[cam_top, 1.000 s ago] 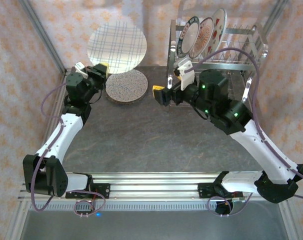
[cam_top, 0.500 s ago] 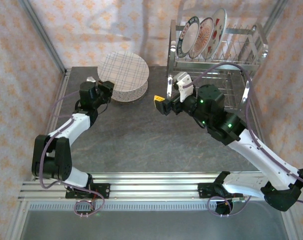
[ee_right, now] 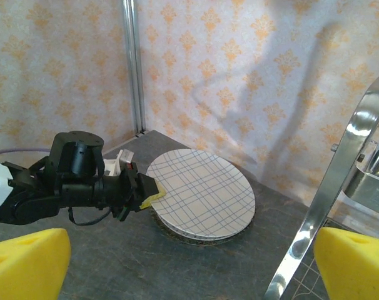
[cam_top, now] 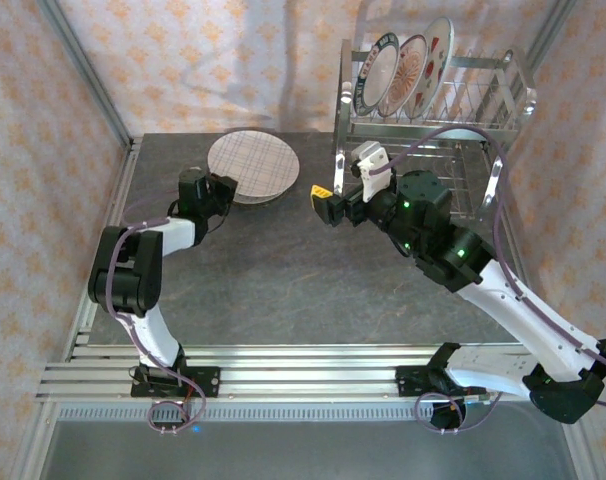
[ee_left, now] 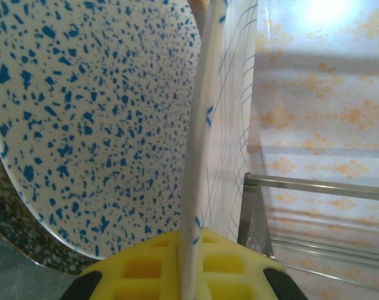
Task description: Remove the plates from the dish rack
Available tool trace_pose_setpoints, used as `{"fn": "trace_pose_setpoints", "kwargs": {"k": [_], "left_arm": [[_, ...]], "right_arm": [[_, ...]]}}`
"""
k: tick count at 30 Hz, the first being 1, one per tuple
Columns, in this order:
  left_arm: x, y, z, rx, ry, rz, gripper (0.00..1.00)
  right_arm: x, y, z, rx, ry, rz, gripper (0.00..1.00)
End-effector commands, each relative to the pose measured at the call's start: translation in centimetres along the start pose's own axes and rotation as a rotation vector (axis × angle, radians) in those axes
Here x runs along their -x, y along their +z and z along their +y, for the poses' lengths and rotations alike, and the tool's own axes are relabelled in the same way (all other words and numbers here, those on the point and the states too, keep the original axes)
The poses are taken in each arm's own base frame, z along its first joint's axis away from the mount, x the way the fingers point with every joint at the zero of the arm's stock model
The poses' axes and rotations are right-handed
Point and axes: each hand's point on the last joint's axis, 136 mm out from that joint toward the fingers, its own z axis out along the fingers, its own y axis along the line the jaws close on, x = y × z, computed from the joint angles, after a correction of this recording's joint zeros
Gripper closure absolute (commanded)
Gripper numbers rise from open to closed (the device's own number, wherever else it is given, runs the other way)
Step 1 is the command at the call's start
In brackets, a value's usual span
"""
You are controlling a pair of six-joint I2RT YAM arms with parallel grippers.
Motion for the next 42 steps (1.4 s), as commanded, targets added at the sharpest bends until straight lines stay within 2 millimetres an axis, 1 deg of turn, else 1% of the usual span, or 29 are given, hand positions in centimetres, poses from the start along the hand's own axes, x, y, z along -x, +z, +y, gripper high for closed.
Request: {"fn": "trace_pose_setpoints", "kwargs": {"k": [1, 5, 13, 15, 16, 25, 32, 39, 42], "left_arm": [[2.3, 0.2, -4.8, -0.15, 0.069, -0.056, 1.0], [2.7, 1.0, -4.1, -0.142, 0.061, -0.052, 1.0], [3.3, 2.2, -2.9, -0.11, 0.065, -0.03, 1.0], [3.5, 2.2, -3.4, -0.124, 0.065, -0.027, 1.0], [3.3, 2.9, -2.2, -0.101, 0.058, -0.014, 1.0], [3.2, 4.0, -0.6, -0.074, 0.042, 0.02, 1.0], [3.1, 4.2, 0.2, -0.065, 0.036, 0.031, 1.0], [3.0, 4.2, 1.6, -0.044, 0.024, 0.037, 1.0], [2.9, 4.1, 1.7, -0.042, 0.022, 0.048, 0.91]], "right_arm": [[1.8, -1.0, -0.5, -0.028, 0.015, -0.046, 0.01], [1.7, -1.1, -0.7, -0.034, 0.02, -0.04, 0.01], [2.3, -1.3, -0.8, -0.037, 0.033, -0.046, 0.01], [2.3, -1.3, -0.7, -0.034, 0.033, -0.045, 0.01], [2.3, -1.3, -0.7, -0.034, 0.033, -0.045, 0.01], [2.3, -1.4, -0.6, -0.028, 0.043, -0.043, 0.01], [2.4, -1.4, -0.7, -0.031, 0.046, -0.039, 0.01], [2.6, -1.5, -0.8, -0.034, 0.052, -0.036, 0.01], [2.6, -1.5, -0.8, -0.034, 0.056, -0.037, 0.01]]}}
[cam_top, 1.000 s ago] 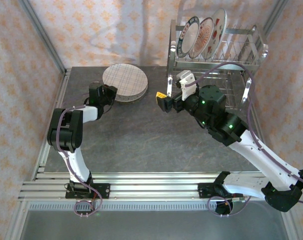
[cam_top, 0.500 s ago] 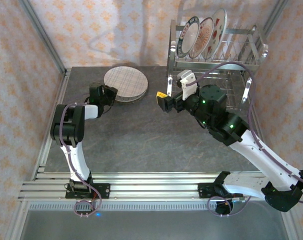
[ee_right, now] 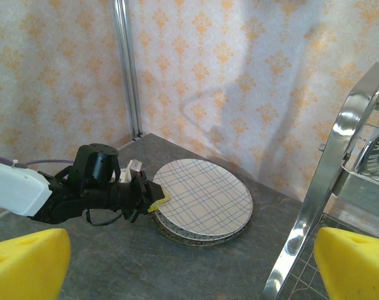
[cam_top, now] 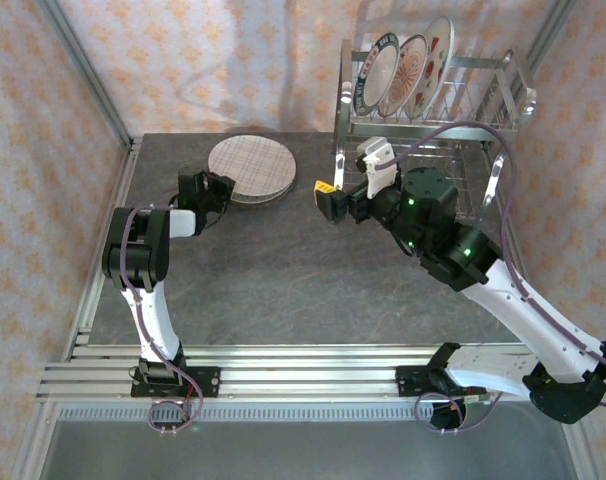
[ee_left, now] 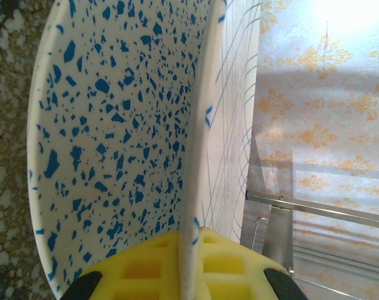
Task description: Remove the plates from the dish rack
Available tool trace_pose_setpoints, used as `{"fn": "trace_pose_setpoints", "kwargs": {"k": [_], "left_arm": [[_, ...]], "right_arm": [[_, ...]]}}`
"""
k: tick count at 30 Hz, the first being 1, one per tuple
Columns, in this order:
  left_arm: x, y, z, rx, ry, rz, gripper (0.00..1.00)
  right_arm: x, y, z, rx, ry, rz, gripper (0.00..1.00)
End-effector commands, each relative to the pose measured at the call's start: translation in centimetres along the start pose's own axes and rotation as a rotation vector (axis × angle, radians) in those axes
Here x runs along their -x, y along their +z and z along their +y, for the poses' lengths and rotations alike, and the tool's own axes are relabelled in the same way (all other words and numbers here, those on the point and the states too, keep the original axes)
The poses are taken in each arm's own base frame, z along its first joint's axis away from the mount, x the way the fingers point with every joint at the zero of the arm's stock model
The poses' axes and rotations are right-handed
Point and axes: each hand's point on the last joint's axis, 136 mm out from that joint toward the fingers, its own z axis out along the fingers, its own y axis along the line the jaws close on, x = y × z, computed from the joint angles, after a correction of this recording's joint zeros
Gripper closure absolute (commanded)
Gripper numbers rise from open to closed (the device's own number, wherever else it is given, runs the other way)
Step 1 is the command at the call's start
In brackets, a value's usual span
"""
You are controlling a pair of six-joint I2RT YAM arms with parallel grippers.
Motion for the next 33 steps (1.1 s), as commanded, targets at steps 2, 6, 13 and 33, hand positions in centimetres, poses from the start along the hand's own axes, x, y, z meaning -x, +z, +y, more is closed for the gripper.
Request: {"fn": "trace_pose_setpoints", "kwargs": {"k": [2, 6, 13, 33], "left_arm": [[0.7, -0.1, -1.7, -0.069, 0.044, 0.002, 0.85], [0.8, -0.3, -1.4, -0.053, 0.047, 0.009, 0.76], [0.9, -0.7, -1.1, -0.016, 0.058, 0.02, 0.64], [0.5, -1.3, 0.4, 0.174, 0.082, 0.098, 0.5]], "right_arm": [[1.8, -1.0, -0.3, -0.015, 0.027, -0.041, 0.01], [1.8, -0.9, -0.3, -0.012, 0.032, -0.038, 0.01], [2.0, -1.2, -0.3, -0.015, 0.046, -0.046, 0.01], [1.8, -1.1, -0.7, -0.037, 0.083, -0.041, 0.01]]}}
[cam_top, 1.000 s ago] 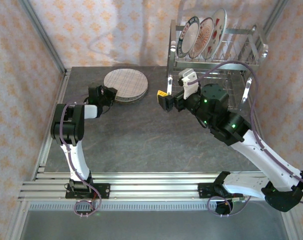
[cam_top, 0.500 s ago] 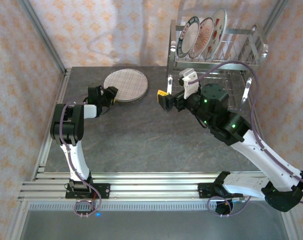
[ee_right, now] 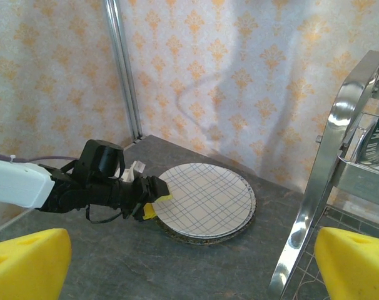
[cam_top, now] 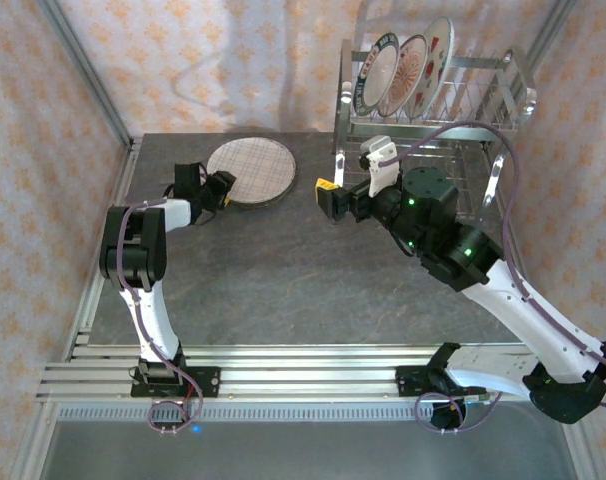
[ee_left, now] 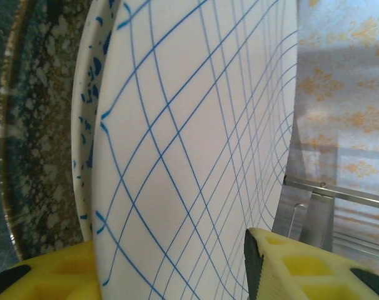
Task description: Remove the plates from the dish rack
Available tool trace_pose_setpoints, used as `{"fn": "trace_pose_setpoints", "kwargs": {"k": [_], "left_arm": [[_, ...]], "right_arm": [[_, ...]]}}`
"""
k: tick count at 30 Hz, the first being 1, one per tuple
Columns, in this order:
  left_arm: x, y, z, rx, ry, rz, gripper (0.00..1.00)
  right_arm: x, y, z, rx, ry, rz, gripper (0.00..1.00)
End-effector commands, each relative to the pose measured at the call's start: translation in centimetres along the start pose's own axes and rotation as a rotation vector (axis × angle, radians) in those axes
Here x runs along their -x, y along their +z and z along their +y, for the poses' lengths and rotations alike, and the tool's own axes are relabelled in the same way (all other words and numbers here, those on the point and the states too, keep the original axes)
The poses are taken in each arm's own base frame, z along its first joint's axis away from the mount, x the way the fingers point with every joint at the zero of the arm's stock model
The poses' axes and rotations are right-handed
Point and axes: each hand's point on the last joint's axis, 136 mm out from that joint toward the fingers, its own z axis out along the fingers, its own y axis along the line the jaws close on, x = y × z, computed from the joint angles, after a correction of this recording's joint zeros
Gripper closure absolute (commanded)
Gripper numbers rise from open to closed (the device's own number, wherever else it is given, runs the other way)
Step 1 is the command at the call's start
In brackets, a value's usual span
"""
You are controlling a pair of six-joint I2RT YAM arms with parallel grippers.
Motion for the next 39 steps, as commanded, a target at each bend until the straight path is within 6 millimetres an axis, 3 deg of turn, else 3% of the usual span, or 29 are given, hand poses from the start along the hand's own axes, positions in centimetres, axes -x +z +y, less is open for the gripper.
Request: {"fn": "trace_pose_setpoints", "kwargs": {"k": [1, 12, 19, 24, 27, 29, 33, 39], "left_arm": [[0.4, -1.2, -0.9, 0.027, 0.036, 0.009, 0.5], [1.1, -2.4, -1.3, 0.113, 0.059, -0.001, 0.49], [0.9, -2.3, -0.5, 0.174, 0.056, 0.025, 0.49], [0.8, -2.3, -0.3, 0.191, 0.058, 0.034, 0.49], [0.8, -2.6, -0.4, 0.197, 0.06, 0.03, 0.49], [0.9, -3.1, -0.5, 0.21, 0.06, 0.021, 0.49], [0.7, -4.7, -0.7, 0.249, 0.064, 0.007, 0.4], [-0.4, -8.8, -3.7, 0.257, 0.108, -0.039, 0.36]], "right_arm": [[1.9, -1.0, -0.3, -0.017, 0.026, -0.045, 0.01], [1.7, -0.7, -0.3, -0.02, 0.033, -0.046, 0.01], [1.7, -0.6, -0.4, -0.027, 0.037, -0.045, 0.01], [1.9, -0.9, -1.5, -0.086, 0.048, -0.048, 0.01], [2.2, -1.7, -3.5, -0.206, 0.066, -0.05, 0.0], [2.7, -2.9, -6.0, -0.353, 0.079, -0.057, 0.02], [4.3, -5.7, -9.8, -0.582, 0.097, -0.069, 0.08], [6.9, -9.7, -16.0, -0.849, 0.222, -0.081, 0.18]]}}
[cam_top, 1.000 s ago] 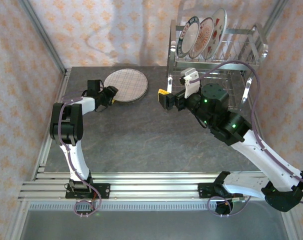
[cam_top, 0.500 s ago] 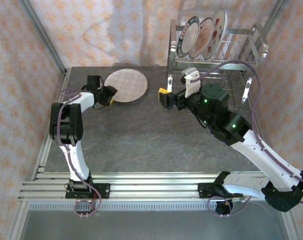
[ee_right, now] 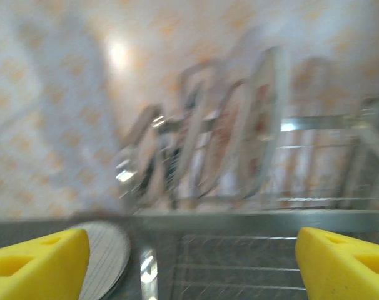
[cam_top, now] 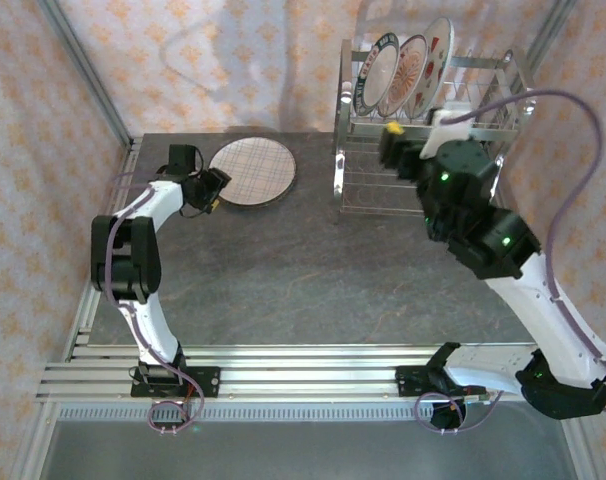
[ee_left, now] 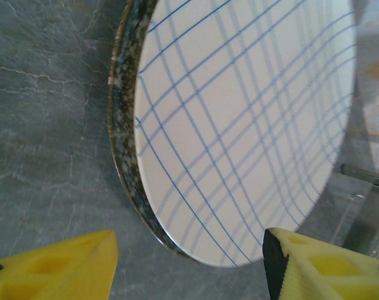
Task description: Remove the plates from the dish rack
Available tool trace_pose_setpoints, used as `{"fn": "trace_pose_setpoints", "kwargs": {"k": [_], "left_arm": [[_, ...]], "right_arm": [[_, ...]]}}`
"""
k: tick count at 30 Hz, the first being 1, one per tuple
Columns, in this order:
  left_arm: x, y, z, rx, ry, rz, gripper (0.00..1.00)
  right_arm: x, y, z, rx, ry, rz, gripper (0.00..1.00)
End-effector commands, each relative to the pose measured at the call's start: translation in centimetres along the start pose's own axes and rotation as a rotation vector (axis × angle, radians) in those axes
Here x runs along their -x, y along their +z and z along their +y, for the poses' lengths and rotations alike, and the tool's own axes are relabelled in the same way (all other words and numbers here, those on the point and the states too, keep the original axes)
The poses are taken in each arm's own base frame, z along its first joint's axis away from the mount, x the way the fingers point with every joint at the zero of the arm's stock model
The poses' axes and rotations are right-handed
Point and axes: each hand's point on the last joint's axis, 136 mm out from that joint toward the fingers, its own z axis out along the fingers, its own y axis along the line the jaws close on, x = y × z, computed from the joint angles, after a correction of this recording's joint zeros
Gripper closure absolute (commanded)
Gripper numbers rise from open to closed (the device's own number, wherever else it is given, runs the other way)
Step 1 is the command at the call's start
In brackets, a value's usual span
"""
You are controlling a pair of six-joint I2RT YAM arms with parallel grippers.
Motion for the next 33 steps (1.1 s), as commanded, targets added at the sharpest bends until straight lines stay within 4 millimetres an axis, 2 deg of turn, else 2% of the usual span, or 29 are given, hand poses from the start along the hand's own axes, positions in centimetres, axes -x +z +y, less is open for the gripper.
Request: {"fn": "trace_pose_setpoints", "kwargs": {"k": [1, 3, 6, 11, 16, 20, 22, 27, 33], "left_arm": [[-0.3, -4.6, -2.7, -0.006, 0.065, -0.075, 0.35], [-1.0, -6.9, -4.6, -0.036, 0.099, -0.107, 0.34], [-3.1, -11.1, -8.8, -0.12, 0.195, -0.168, 0.34], [-8.4, -18.1, -15.0, -0.326, 0.346, -0.247, 0.32], [-14.6, -27.0, -20.4, -0.69, 0.483, -0.303, 0.3], [-18.8, -34.4, -22.1, -0.899, 0.618, -0.4, 0.26], [-20.6, -37.0, -22.6, -0.956, 0.685, -0.441, 0.25], [-23.8, -40.6, -23.7, -1.012, 0.837, -0.503, 0.23], [-24.6, -42.3, -25.2, -1.077, 0.845, -0.515, 0.23]], "right_arm": [[1.2, 0.1, -5.5, -0.211, 0.076, 0.02, 0.19], [2.0, 1.5, -6.5, -0.234, 0.109, 0.038, 0.2], [3.0, 3.6, -7.3, -0.237, 0.126, 0.071, 0.2], [3.6, 7.9, -7.1, -0.17, 0.164, 0.118, 0.2], [3.7, 11.5, -6.1, -0.088, 0.166, 0.15, 0.2], [3.0, 13.4, -6.6, -0.119, 0.148, 0.168, 0.2], [2.6, 14.1, -6.7, -0.128, 0.139, 0.174, 0.22], [1.6, 15.6, -7.1, -0.163, 0.121, 0.19, 0.26], [0.0, 17.4, -7.0, -0.171, 0.1, 0.224, 0.33]]}}
